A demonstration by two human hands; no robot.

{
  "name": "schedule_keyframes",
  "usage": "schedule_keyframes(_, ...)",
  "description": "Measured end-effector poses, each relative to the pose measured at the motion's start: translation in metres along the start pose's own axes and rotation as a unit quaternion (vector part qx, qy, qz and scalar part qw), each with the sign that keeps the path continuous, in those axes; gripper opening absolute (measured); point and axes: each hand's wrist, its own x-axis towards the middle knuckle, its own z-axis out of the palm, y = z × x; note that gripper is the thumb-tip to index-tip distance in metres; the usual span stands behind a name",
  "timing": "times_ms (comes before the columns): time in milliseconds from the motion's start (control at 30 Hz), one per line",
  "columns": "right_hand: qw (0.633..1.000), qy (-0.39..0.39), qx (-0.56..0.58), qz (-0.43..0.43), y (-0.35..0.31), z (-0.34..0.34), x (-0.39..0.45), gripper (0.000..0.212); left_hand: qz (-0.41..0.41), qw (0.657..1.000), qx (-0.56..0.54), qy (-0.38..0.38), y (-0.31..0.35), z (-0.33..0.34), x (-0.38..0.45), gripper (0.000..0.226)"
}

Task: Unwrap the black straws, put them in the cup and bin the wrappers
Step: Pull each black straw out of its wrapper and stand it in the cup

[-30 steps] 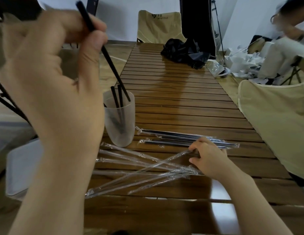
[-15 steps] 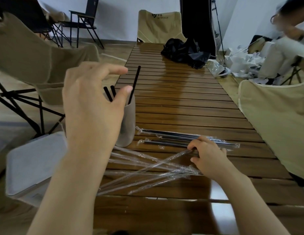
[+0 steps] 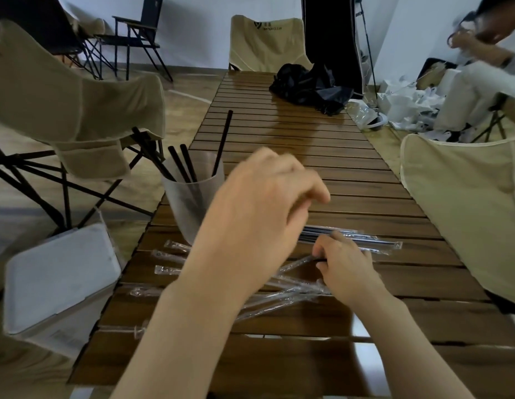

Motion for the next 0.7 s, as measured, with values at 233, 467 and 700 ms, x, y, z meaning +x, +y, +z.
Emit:
schedule_keyframes(233, 0.998, 0.014, -0.050, -0.020, 0.003, 0.001, -0.001, 0.010, -0.017, 0.984, -0.004, -0.175, -0.010, 0.018, -0.008, 0.021)
schedule_keyframes(467, 0.998, 0.060, -0.021, -0.017, 0.012, -0.019, 0.001, 0.010, -0.047, 0.986, 0.003, -0.163, -0.020, 0.029, -0.013, 0.024)
schedule_keyframes(700, 0.971, 0.083, 0.100, -0.200, -0.018, -0.043, -0.004, 0.013, -0.072, 0.985, 0.034, -0.153, -0.026, 0.046, -0.018, 0.035)
